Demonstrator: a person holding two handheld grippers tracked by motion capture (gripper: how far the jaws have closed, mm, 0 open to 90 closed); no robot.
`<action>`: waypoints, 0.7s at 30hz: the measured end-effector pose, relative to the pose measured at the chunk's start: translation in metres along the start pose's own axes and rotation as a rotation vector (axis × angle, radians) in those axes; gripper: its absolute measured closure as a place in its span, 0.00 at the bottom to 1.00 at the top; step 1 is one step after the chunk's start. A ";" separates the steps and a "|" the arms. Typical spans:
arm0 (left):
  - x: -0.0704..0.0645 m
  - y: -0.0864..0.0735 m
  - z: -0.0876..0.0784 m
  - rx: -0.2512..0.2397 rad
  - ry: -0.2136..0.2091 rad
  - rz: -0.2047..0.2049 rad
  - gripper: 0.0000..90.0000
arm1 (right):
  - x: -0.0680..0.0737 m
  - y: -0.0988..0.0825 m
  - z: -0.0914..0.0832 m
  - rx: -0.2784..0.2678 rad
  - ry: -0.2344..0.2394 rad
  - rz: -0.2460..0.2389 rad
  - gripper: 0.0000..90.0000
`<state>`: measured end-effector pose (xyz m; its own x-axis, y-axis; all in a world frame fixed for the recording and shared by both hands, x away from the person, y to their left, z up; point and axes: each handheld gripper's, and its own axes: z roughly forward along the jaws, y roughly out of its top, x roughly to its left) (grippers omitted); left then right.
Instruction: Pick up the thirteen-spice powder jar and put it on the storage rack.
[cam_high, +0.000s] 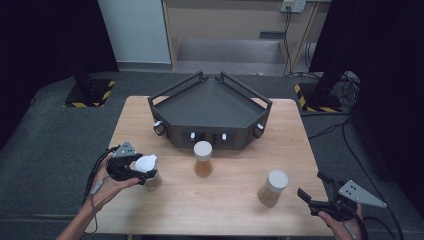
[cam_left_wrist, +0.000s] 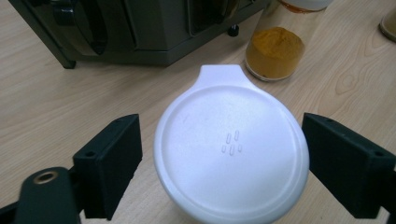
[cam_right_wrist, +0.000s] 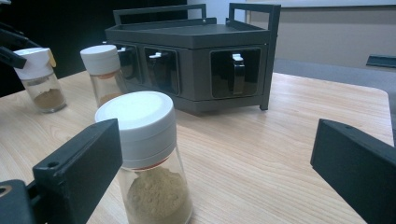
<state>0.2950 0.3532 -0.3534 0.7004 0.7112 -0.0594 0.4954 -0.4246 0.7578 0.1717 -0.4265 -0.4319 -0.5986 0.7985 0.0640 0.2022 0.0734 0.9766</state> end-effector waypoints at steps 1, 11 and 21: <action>0.000 0.000 0.001 0.003 -0.001 0.002 0.16 | 0.000 0.000 0.000 0.000 0.000 0.001 0.03; 0.000 -0.004 0.001 -0.013 0.006 0.014 0.28 | 0.000 0.000 0.000 0.003 -0.001 -0.001 0.03; -0.004 -0.004 0.000 -0.017 0.014 0.041 0.33 | 0.000 0.001 0.001 0.007 -0.001 -0.004 0.03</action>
<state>0.2902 0.3519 -0.3561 0.7126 0.7013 -0.0192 0.4579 -0.4443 0.7700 0.1724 -0.4260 -0.4315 -0.5983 0.7990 0.0599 0.2052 0.0805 0.9754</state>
